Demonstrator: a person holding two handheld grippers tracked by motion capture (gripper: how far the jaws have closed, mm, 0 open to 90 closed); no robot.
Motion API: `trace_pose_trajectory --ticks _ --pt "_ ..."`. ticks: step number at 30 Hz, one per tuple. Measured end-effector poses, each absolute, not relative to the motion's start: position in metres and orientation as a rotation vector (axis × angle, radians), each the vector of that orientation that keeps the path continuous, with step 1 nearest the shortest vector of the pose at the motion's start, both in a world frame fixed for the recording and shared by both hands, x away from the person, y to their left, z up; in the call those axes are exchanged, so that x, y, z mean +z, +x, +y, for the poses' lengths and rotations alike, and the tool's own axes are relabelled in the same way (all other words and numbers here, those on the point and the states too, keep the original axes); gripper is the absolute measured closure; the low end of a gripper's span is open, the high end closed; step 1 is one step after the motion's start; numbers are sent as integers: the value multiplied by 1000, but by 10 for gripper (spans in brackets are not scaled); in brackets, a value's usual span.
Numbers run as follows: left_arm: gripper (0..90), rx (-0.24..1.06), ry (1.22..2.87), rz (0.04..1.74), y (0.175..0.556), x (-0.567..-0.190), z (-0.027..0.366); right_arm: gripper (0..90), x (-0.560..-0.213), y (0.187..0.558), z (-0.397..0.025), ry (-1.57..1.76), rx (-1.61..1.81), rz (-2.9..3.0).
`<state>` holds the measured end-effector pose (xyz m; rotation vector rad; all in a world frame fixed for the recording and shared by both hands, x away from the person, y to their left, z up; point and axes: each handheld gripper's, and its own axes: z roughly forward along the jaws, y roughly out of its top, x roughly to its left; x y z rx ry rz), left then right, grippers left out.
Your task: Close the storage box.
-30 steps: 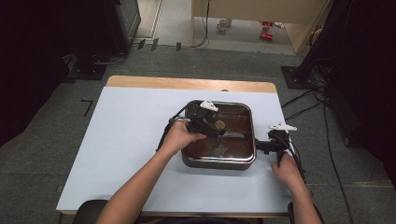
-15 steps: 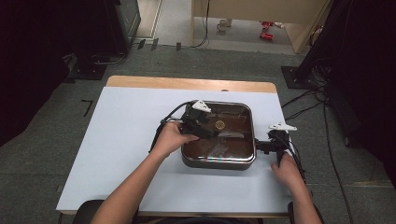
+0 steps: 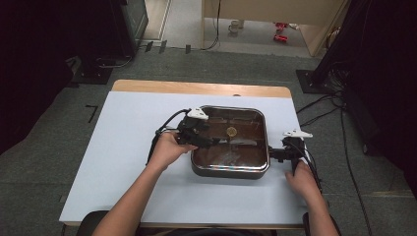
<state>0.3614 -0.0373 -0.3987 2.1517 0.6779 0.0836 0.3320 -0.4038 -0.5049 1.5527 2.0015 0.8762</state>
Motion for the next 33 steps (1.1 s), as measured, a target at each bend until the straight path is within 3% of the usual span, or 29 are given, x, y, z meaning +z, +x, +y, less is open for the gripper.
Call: trace_pose_trajectory --ticks 33 --pt "286 228 2084 814 327 -425 41 74 -505 332 -404 1552 875 2003"
